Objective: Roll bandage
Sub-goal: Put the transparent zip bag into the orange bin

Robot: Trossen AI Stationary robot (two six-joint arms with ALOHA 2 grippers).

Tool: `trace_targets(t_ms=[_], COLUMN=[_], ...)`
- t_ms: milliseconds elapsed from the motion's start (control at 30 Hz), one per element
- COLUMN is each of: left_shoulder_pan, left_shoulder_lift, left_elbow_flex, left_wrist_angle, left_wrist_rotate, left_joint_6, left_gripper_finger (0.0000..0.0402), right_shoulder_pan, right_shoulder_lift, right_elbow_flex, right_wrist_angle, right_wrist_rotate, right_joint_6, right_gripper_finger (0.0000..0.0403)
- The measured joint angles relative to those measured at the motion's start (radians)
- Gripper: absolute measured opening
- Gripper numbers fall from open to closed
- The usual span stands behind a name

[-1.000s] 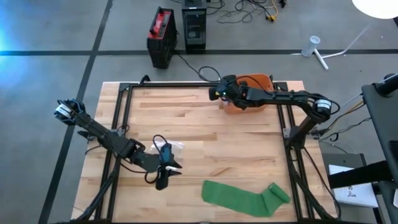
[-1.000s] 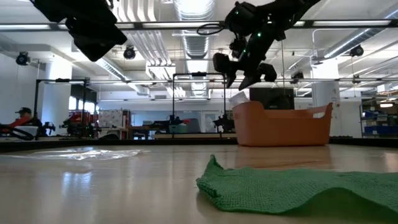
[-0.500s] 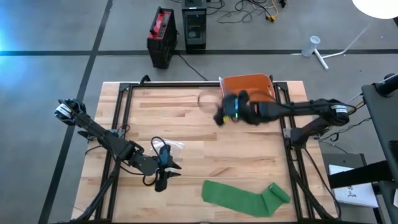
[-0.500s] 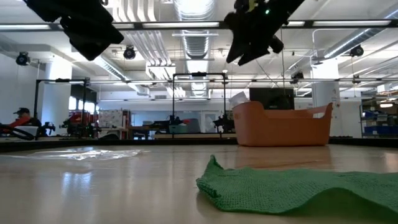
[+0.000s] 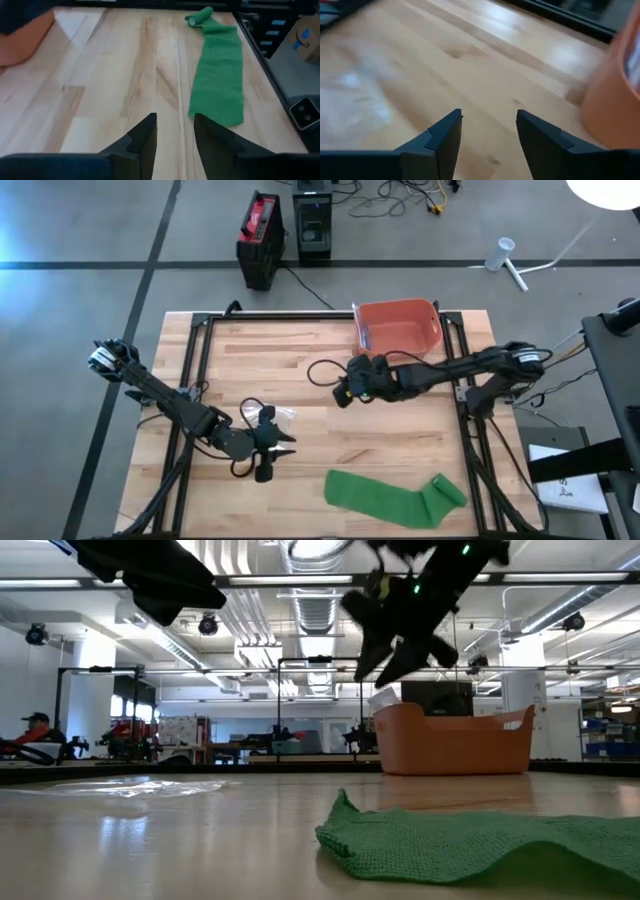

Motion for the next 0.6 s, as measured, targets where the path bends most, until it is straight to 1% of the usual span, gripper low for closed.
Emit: trace_targets(t_ms=[167,300,467,600], left_shoulder_pan=[0.004,0.003,0.003,0.003], left_shoulder_lift=[0.0,0.0,-0.001,-0.001], left_elbow_flex=[0.0,0.0,0.0,0.0], left_wrist_angle=[0.0,-0.001,-0.002,-0.003], left_wrist_rotate=[0.0,0.0,0.0,0.011], left_joint_6=[0.058,0.071,0.065,0.016], left_gripper_finger=[0.0121,0.0116,0.012,0.0124], right_shoulder_pan=[-0.12,-0.209,-0.288,-0.302], right_shoulder_lift=[0.089,0.127,0.135,0.12], right_elbow_flex=[0.023,0.049,0.053,0.052], right_wrist_angle=[0.027,0.017,0.004,-0.014], right_wrist_rotate=[0.061,0.111,0.113,0.092], right_joint_6=[0.026,0.054,0.036,0.046], right_gripper_finger=[0.0181,0.018,0.0179,0.0179])
